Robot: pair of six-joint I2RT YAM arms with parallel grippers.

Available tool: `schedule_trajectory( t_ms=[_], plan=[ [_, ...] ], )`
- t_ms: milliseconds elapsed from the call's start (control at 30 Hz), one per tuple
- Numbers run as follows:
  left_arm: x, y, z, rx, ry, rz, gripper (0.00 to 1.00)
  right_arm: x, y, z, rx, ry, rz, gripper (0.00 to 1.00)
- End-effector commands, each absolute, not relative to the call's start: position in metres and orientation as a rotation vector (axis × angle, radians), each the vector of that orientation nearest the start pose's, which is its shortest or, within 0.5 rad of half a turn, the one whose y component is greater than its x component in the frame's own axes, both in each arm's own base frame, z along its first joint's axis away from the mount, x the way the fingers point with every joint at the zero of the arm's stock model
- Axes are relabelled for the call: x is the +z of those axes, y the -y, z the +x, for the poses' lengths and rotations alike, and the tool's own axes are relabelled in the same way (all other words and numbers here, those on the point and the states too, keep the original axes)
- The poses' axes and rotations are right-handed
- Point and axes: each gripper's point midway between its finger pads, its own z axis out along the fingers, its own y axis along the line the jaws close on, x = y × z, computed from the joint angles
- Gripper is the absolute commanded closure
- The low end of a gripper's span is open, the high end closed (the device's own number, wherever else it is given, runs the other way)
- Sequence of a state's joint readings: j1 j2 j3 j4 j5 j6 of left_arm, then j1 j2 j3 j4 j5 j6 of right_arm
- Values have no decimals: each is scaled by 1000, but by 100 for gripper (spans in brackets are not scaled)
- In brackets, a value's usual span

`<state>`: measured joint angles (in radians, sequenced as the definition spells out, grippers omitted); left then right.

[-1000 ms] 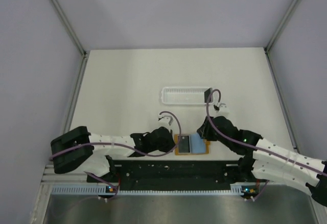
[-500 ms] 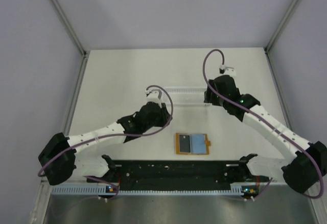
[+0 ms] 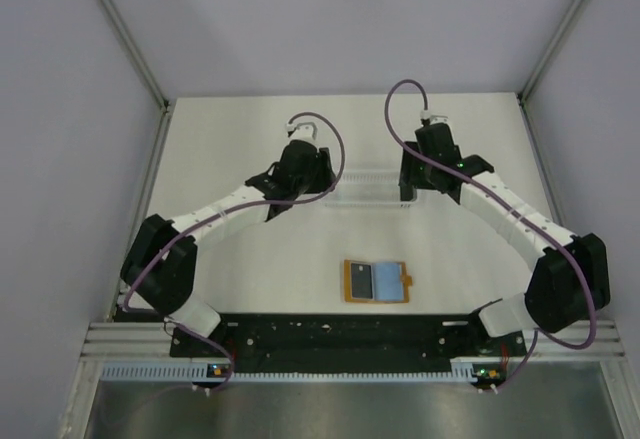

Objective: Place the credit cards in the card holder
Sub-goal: Pick up the credit card from the storage box.

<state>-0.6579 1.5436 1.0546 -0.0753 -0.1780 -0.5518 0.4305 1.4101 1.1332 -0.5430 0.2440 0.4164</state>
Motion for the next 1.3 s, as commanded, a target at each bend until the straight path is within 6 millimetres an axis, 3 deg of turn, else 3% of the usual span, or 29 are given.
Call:
schedule_trajectory(
  t_ms=[0, 233, 467, 833, 1033, 1267],
  plan=[
    [149, 253, 389, -402, -2167, 37, 40, 174, -131, 365, 140, -2319, 84, 37],
    [115, 241, 411, -332, -2228, 18, 40, 168, -126, 370, 128, -2332, 96, 37],
    [90, 247, 420, -346, -2269, 21, 42, 158, -125, 370, 122, -2354, 90, 37],
    [71, 255, 417, -378, -2315, 50, 66, 140, -123, 379, 96, -2399, 86, 37],
    [64, 255, 417, -374, -2331, 46, 78, 126, -120, 383, 69, -2432, 103, 32],
    [60, 254, 414, -376, -2342, 44, 87, 111, -115, 398, 24, -2461, 119, 34]
  ],
)
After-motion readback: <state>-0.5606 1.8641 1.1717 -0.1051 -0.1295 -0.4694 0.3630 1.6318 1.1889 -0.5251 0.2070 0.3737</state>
